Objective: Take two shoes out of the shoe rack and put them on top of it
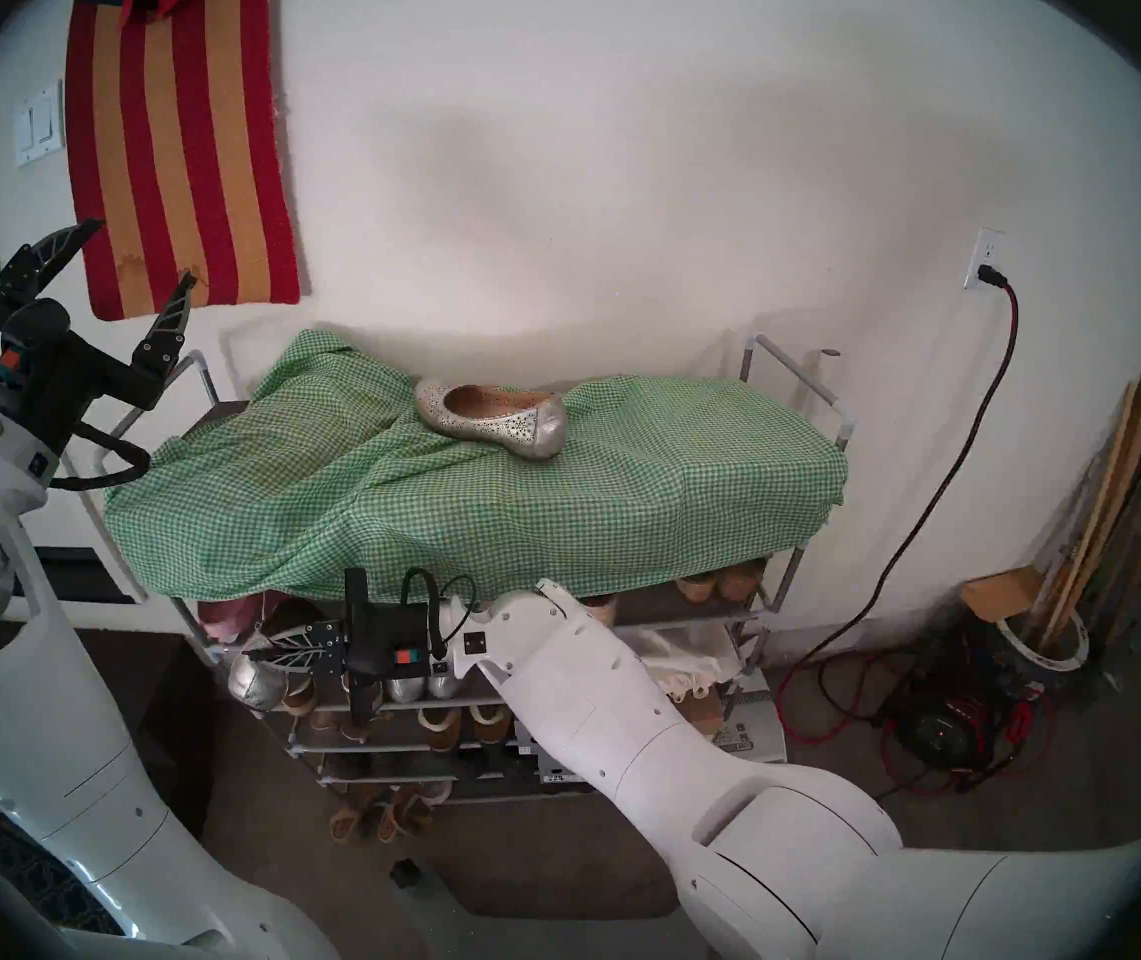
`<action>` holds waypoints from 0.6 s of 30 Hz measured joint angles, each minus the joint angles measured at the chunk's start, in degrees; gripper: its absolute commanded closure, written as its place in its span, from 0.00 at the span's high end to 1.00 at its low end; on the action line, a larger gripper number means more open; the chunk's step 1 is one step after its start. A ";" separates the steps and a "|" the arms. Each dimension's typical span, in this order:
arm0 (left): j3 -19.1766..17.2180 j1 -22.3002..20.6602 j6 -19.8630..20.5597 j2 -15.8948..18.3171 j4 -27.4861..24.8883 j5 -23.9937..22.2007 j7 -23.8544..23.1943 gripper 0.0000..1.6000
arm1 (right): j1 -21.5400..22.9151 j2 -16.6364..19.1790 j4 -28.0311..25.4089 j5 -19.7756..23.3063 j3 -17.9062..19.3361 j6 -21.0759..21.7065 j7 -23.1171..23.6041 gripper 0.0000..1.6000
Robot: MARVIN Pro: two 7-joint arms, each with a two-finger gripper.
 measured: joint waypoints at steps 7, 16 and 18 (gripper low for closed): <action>-0.02 -0.05 0.00 -0.06 0.00 0.03 -0.08 1.00 | -0.77 1.86 -5.81 2.67 0.03 -0.01 -0.07 0.00; -0.03 -0.10 0.00 -0.13 0.00 0.07 -0.16 1.00 | -2.65 4.90 -12.74 6.02 -0.51 -0.01 -0.01 0.00; -0.03 -0.11 0.00 -0.14 0.00 0.08 -0.17 1.00 | -3.03 5.44 -13.87 6.58 -0.70 -0.01 0.00 0.00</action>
